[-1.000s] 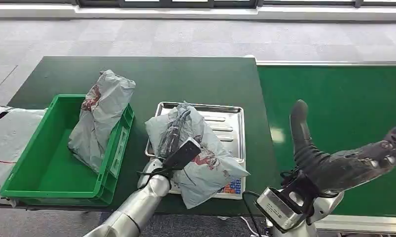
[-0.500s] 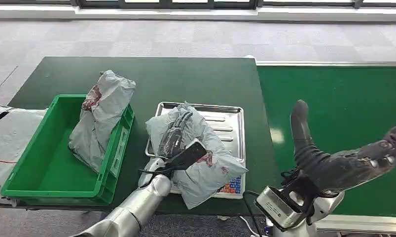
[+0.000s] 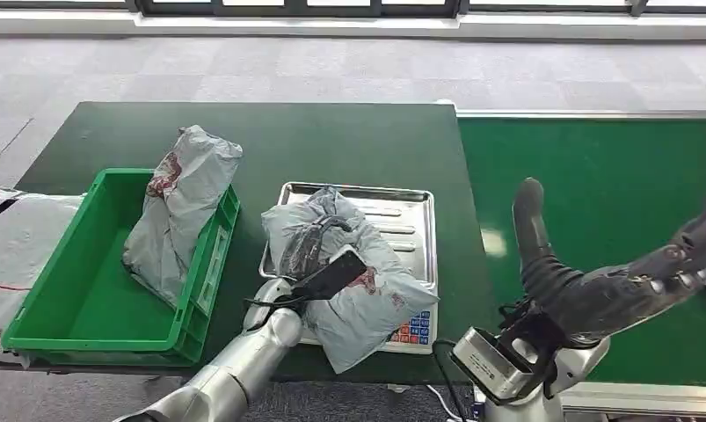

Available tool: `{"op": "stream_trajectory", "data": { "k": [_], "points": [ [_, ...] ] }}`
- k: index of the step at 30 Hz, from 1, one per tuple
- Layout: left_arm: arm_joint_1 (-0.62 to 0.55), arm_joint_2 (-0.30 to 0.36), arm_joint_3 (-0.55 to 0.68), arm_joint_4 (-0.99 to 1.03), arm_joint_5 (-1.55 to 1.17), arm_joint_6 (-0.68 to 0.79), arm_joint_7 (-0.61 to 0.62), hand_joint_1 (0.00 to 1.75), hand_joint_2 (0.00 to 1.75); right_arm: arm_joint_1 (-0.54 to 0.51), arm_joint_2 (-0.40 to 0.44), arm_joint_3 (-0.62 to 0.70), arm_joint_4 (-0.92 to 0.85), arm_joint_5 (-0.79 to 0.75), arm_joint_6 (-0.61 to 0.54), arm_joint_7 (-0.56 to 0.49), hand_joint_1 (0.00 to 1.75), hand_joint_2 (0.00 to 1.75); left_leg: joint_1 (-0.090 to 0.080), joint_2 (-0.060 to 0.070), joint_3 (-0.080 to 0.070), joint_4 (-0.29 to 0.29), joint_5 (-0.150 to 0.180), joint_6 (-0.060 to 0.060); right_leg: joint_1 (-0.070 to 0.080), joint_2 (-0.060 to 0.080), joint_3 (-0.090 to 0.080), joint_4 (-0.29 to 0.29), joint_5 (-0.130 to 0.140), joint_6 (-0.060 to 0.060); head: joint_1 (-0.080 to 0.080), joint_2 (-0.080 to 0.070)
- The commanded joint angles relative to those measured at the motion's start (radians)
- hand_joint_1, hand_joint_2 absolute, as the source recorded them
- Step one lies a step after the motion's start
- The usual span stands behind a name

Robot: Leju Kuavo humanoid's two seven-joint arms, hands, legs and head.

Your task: Moved the parcel from conveyor to table for the left to box.

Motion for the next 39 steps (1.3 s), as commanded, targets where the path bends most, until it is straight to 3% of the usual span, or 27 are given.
{"op": "stream_trajectory", "data": {
  "k": [1,11,16,17,23,32,39],
  "points": [
    [-0.001,0.038,0.031,0.052,-0.005,0.02,0.005,1.75,1.75,0.004,0.043,-0.047,0.077,0.005,0.002,0.0,0.0,1.75,0.0,0.002,0.002,-0.002,0.0,0.0,0.001,0.002,0.002,-0.002,0.001,0.0,0.0,0.0],
    [0.012,0.042,0.057,0.045,-0.021,0.059,0.006,1.75,1.75,-0.001,0.044,-0.055,0.081,0.015,0.002,0.0,0.0,1.75,0.0,0.003,0.002,-0.002,0.0,0.0,0.001,0.002,0.002,-0.002,0.001,-0.001,0.0,0.0],
    [0.005,0.065,0.093,0.015,-0.045,0.2,0.01,1.75,1.75,0.005,0.045,-0.069,0.067,0.024,0.002,0.0,0.0,1.75,0.0,0.003,0.002,-0.002,0.0,0.0,0.0,0.002,0.001,-0.002,0.001,-0.001,0.0,0.0],
    [-0.004,0.079,0.104,-0.015,-0.063,0.281,0.021,1.75,1.75,0.009,0.045,-0.074,0.062,0.025,0.002,0.0,0.0,1.75,0.001,0.003,0.002,-0.003,0.0,0.0,0.001,0.003,0.002,-0.003,0.002,-0.001,0.0,0.0],
    [-0.01,0.13,0.171,-0.279,-0.072,0.376,0.002,1.75,1.75,0.029,0.037,-0.083,0.044,0.018,0.002,0.0,0.0,1.75,0.002,0.003,-0.002,-0.001,0.001,-0.001,0.003,0.002,-0.003,-0.001,0.002,-0.002,0.0,0.0],
    [-0.005,0.128,0.173,-0.296,-0.08,0.393,0.004,1.75,1.75,0.031,0.036,-0.082,0.043,0.016,0.002,0.0,0.0,1.75,0.001,0.001,-0.002,-0.001,0.002,-0.003,0.004,0.001,-0.003,-0.001,0.001,-0.002,0.0,0.0],
    [0.11,0.116,0.256,-0.672,-0.134,0.385,0.048,1.75,1.75,0.047,0.038,-0.097,0.032,0.012,0.002,0.0,0.0,1.75,0.001,0.001,-0.004,0.0,0.001,-0.003,0.004,0.001,-0.005,-0.001,0.001,-0.002,0.0,0.0]
  ]
}}
